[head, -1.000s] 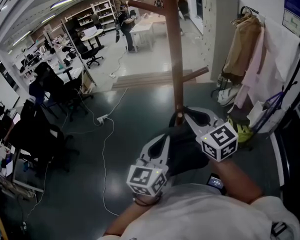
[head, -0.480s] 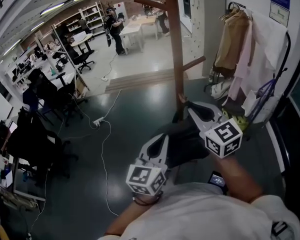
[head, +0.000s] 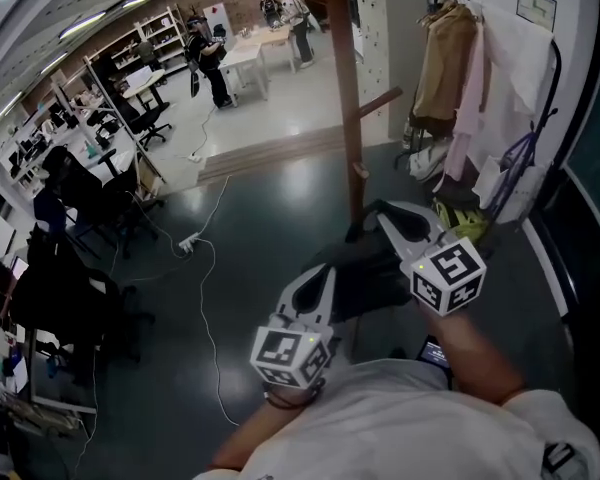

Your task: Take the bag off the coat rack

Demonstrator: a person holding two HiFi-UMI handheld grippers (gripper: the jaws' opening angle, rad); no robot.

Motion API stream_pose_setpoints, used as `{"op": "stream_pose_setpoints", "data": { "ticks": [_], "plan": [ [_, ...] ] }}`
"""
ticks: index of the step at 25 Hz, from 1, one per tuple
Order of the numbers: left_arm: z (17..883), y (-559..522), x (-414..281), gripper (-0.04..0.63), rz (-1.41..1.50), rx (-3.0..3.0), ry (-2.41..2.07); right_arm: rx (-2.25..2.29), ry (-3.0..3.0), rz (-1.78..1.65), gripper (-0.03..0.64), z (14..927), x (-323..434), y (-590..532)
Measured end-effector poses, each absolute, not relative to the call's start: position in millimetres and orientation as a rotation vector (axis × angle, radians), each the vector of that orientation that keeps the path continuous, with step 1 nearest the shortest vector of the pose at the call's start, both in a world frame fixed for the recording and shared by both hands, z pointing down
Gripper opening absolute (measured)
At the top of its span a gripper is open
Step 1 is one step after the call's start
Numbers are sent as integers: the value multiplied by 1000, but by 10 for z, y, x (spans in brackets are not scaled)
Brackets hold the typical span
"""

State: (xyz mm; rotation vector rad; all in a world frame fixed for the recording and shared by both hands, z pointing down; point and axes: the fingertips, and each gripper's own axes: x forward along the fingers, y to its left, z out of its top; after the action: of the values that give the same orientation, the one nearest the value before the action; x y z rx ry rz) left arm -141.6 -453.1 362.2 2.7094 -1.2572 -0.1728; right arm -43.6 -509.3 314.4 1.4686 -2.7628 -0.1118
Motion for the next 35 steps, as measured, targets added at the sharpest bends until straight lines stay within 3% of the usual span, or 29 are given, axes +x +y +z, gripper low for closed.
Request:
{"op": "stream_pose_setpoints", "data": {
  "ticks": [16, 35],
  "plan": [
    [3701, -4229, -1343, 6, -201, 2719, -1201, 1621, -2715, -55, 29, 3394, -270, -4566],
    [3700, -3458, -582, 6, -206, 2689, -1275, 1543, -2775, 3, 29, 3513, 305, -3634]
  ]
}}
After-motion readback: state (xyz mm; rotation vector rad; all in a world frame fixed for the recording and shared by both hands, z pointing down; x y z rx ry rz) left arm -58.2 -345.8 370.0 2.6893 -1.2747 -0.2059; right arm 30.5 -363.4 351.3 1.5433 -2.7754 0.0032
